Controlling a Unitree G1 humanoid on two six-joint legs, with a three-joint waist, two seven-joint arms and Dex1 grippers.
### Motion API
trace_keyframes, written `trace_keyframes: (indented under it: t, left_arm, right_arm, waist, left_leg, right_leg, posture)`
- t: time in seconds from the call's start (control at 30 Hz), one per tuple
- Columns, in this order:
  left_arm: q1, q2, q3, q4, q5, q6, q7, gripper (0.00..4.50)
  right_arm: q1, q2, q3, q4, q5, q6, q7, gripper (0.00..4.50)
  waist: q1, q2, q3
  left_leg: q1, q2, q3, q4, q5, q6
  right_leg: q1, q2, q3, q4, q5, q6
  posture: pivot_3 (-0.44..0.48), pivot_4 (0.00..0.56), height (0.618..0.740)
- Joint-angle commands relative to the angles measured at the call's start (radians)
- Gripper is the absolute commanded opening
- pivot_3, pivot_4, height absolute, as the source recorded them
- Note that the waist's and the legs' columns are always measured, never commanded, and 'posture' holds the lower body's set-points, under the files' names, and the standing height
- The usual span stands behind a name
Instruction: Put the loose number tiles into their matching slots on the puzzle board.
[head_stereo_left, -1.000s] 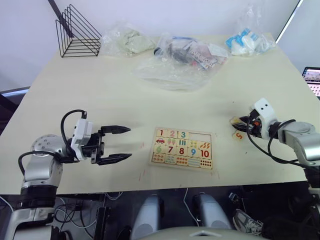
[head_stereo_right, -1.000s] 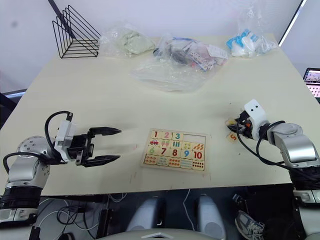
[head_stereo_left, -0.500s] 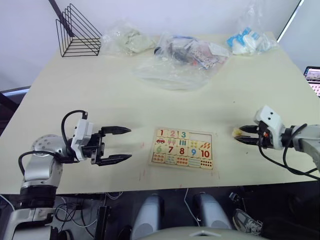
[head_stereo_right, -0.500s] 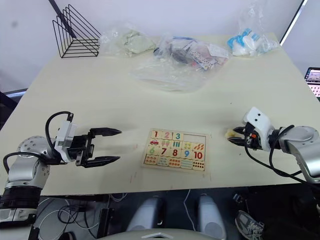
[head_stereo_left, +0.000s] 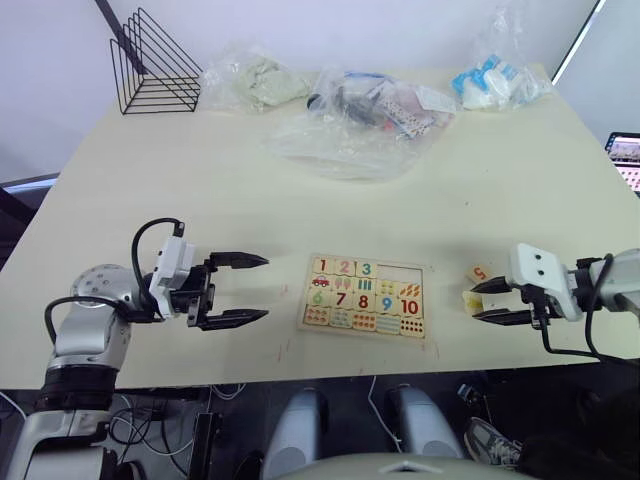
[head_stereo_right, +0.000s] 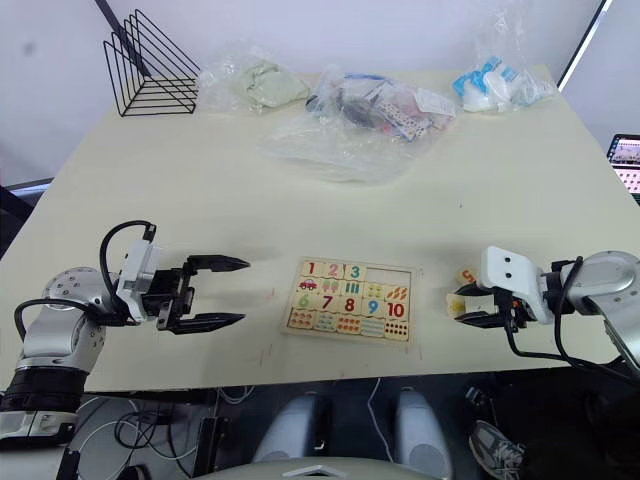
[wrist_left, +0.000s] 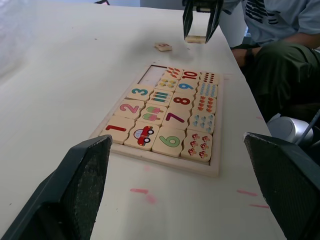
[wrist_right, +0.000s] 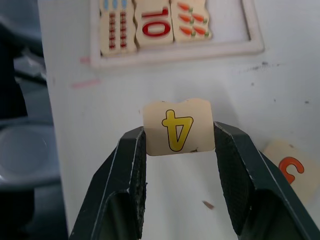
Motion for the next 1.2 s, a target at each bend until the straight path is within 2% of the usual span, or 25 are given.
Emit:
trace_keyframes:
  t: [0.03,0.47,0.8,0.87,0.93,1.0,1.07,1.2]
  left_arm:
    - [-0.002,0.023,0.014,-0.027,-0.026,-0.001,-0.034,4.5]
    - [0.021,0.041,0.038,-0.04,-0.032,0.004,-0.025,4.5]
    - [0.029,0.039,0.046,-0.055,-0.034,0.019,-0.019,4.5]
    - [0.032,0.039,0.047,-0.057,-0.034,0.02,-0.018,4.5]
    - [0.034,0.038,0.047,-0.058,-0.034,0.021,-0.015,4.5]
    - [0.036,0.035,0.049,-0.059,-0.035,0.022,-0.01,4.5]
    - [0.041,0.033,0.051,-0.061,-0.035,0.021,-0.01,4.5]
    - [0.059,0.03,0.058,-0.067,-0.036,0.012,-0.019,4.5]
  right_arm:
    - [-0.052,0.012,0.022,0.1,-0.044,-0.146,0.061,1.41]
    - [-0.159,0.079,0.093,0.429,-0.131,-0.567,0.232,1.41]
    - [-0.217,0.099,0.11,0.586,-0.162,-0.697,0.294,1.41]
    - [-0.222,0.097,0.11,0.6,-0.165,-0.709,0.298,2.41]
    - [-0.225,0.092,0.107,0.612,-0.17,-0.72,0.297,3.05]
    - [-0.221,0.078,0.097,0.601,-0.165,-0.717,0.296,3.98]
    - [-0.21,0.053,0.075,0.576,-0.155,-0.704,0.292,4.43]
    - [-0.156,0.015,0.025,0.512,-0.113,-0.656,0.262,4.43]
  waist:
    - [0.0,0.0,0.0]
    - [-0.001,0.0,0.0]
    - [0.0,0.0,0.0]
    - [0.001,0.0,0.0]
    - [0.001,0.0,0.0]
    - [0.001,0.0,0.0]
    - [0.002,0.0,0.0]
    - [0.005,0.0,0.0]
  left_leg:
    - [0.0,0.0,0.0,0.0,0.0,0.0]
    - [0.0,0.0,0.0,0.0,0.0,0.0]
    - [0.0,0.0,0.0,0.0,0.0,0.0]
    - [0.0,0.0,0.0,0.0,0.0,0.0]
    - [0.001,0.0,0.0,0.0,0.0,0.0]
    - [0.001,0.0,0.0,0.0,0.0,0.0]
    - [0.001,0.0,0.0,0.0,0.0,0.0]
    - [0.0,0.0,0.0,0.0,0.0,0.0]
  right_leg:
    - [0.0,0.0,0.0,0.0,0.0,0.0]
    - [0.0,0.0,0.0,0.0,0.0,0.0]
    - [0.0,0.0,0.0,0.0,0.0,0.0]
    - [0.0,0.0,0.0,0.0,0.0,0.0]
    - [0.0,0.0,0.0,0.0,0.0,0.0]
    - [0.0,0.0,0.0,0.001,0.0,0.0]
    - [0.0,0.0,0.0,0.001,0.0,0.0]
    - [0.0,0.0,0.0,0.0,0.0,0.0]
  posture:
    - [0.0,0.15,0.74]
    - [0.0,0.15,0.74]
    - [0.0,0.15,0.74]
    - [0.0,0.15,0.74]
    - [0.0,0.15,0.74]
    - [0.0,0.15,0.74]
    - [0.0,0.15,0.74]
    - [0.0,0.15,0.74]
